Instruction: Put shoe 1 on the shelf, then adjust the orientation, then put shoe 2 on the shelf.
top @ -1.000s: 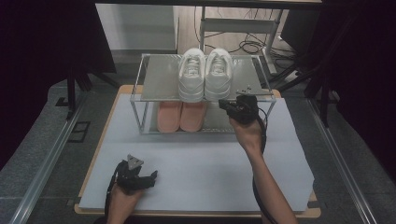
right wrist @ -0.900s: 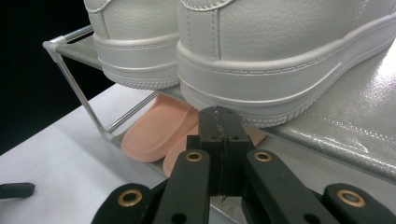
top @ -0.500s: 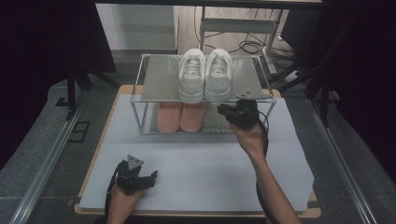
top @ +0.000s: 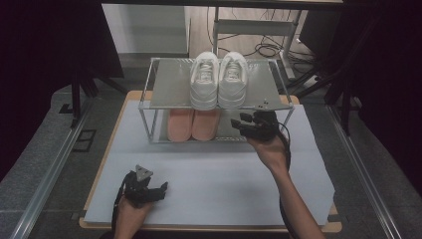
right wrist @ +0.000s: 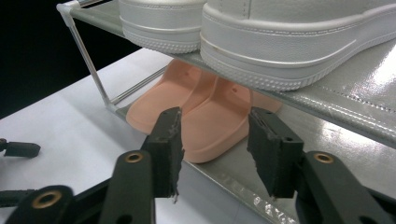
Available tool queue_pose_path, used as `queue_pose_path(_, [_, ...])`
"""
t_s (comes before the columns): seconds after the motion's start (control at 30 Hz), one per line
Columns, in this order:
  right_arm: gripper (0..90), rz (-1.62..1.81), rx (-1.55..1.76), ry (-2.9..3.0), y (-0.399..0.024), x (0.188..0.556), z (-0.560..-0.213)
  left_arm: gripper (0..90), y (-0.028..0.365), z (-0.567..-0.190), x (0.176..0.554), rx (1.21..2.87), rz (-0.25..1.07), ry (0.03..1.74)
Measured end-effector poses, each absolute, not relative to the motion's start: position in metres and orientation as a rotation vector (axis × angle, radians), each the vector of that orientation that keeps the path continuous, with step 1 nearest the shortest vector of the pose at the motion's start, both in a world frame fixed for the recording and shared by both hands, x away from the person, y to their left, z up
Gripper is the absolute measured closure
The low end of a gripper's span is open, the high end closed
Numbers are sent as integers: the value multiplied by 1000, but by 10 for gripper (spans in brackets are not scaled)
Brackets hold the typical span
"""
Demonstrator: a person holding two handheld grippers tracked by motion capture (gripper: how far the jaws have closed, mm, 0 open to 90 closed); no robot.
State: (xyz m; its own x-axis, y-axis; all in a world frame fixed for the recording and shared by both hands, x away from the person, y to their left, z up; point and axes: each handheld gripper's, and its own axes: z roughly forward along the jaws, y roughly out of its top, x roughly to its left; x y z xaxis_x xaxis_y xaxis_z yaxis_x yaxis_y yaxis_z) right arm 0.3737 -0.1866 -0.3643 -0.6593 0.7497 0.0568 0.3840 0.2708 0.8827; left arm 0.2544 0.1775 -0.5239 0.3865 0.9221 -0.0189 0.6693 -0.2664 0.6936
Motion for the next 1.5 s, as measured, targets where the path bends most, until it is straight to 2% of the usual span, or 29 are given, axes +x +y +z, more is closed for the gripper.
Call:
queue_pose_path(0.7, [397, 1262, 1006, 2229, -203, 346, -375, 137, 177, -524, 254, 2024, 528, 1362])
queue_pose_path(1.5, [360, 1193, 1026, 2236, -246, 317, -387, 136, 177, -524, 254, 2023, 527, 1363])
